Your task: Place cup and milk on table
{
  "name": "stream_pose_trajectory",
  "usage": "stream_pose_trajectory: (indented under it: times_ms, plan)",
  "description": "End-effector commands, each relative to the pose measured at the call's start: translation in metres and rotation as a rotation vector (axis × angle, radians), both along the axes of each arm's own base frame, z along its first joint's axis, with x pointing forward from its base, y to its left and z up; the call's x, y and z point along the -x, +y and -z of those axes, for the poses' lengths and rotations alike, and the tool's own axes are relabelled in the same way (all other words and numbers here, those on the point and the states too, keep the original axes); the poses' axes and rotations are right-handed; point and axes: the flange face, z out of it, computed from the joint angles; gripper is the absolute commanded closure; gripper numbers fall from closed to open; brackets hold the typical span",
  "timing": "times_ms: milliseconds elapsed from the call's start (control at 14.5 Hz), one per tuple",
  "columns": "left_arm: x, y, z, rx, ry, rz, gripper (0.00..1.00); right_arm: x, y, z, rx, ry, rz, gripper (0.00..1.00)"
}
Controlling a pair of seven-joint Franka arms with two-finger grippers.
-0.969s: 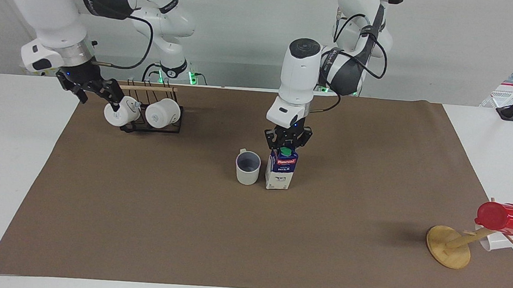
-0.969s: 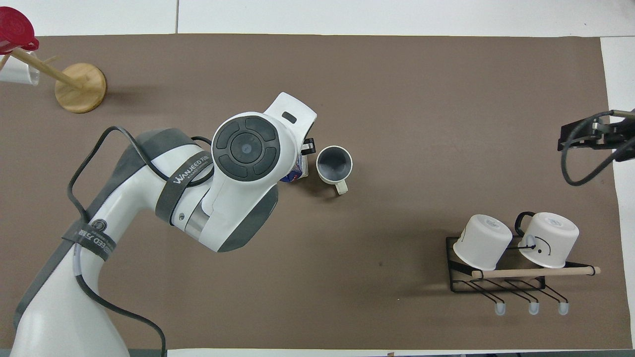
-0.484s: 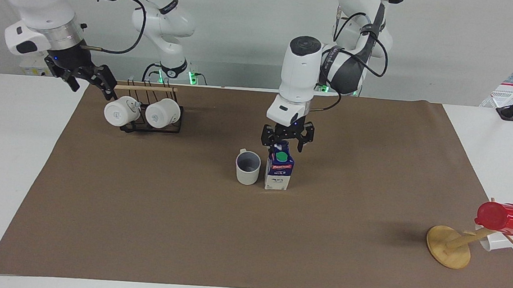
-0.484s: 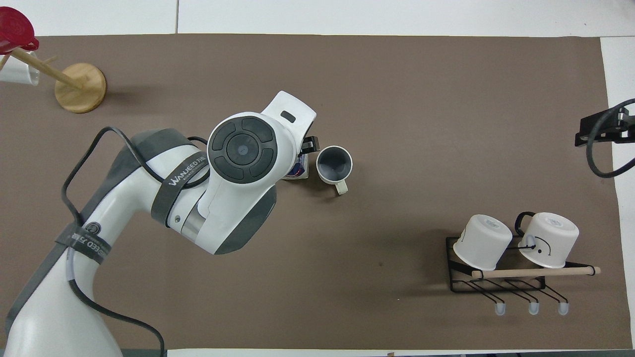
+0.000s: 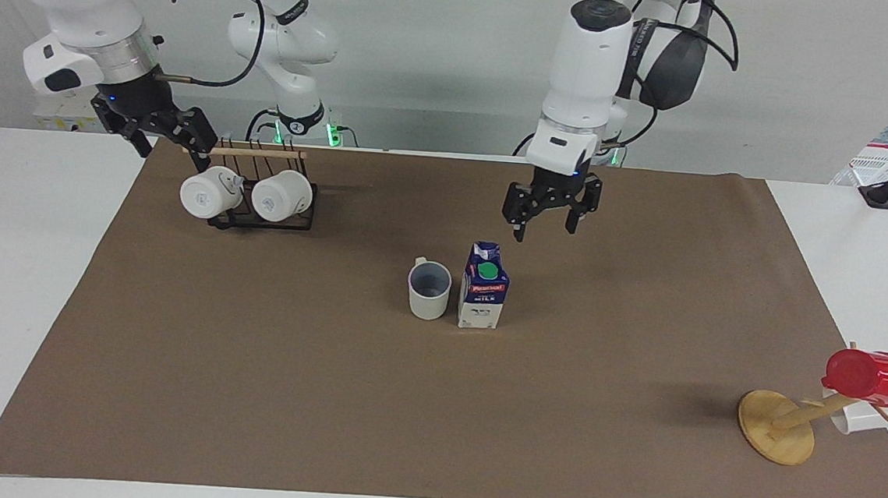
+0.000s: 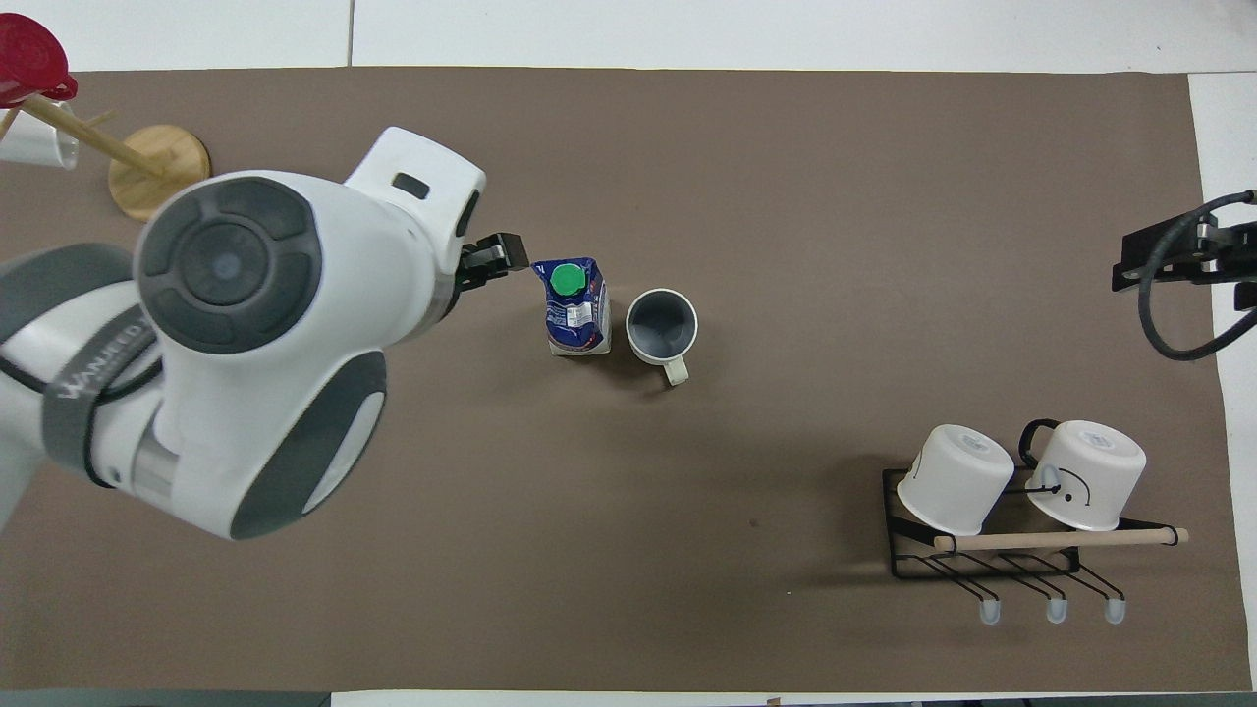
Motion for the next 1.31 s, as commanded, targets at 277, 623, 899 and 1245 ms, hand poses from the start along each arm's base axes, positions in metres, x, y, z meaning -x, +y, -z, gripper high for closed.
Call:
stream_pose_trajectory:
  times_ms: [277, 623, 899, 1245]
  plan:
    - [-0.027, 0.126, -0.021, 0.015, 0.071, 0.073, 0.00, -0.002, -0.002, 0.003, -0.011, 0.013, -0.004, 0.00]
    - [-0.029, 0.224, -0.068, 0.001, 0.114, 0.188, 0.00, -0.001, -0.001, 0.005, -0.009, 0.015, -0.027, 0.00]
    - [-0.025, 0.268, -0.101, -0.012, 0.144, 0.235, 0.00, -0.002, 0.000, 0.006, -0.010, -0.007, -0.024, 0.00]
    - [-0.030, 0.295, -0.101, 0.001, 0.175, 0.201, 0.00, -0.001, -0.004, 0.008, -0.010, 0.002, -0.015, 0.00]
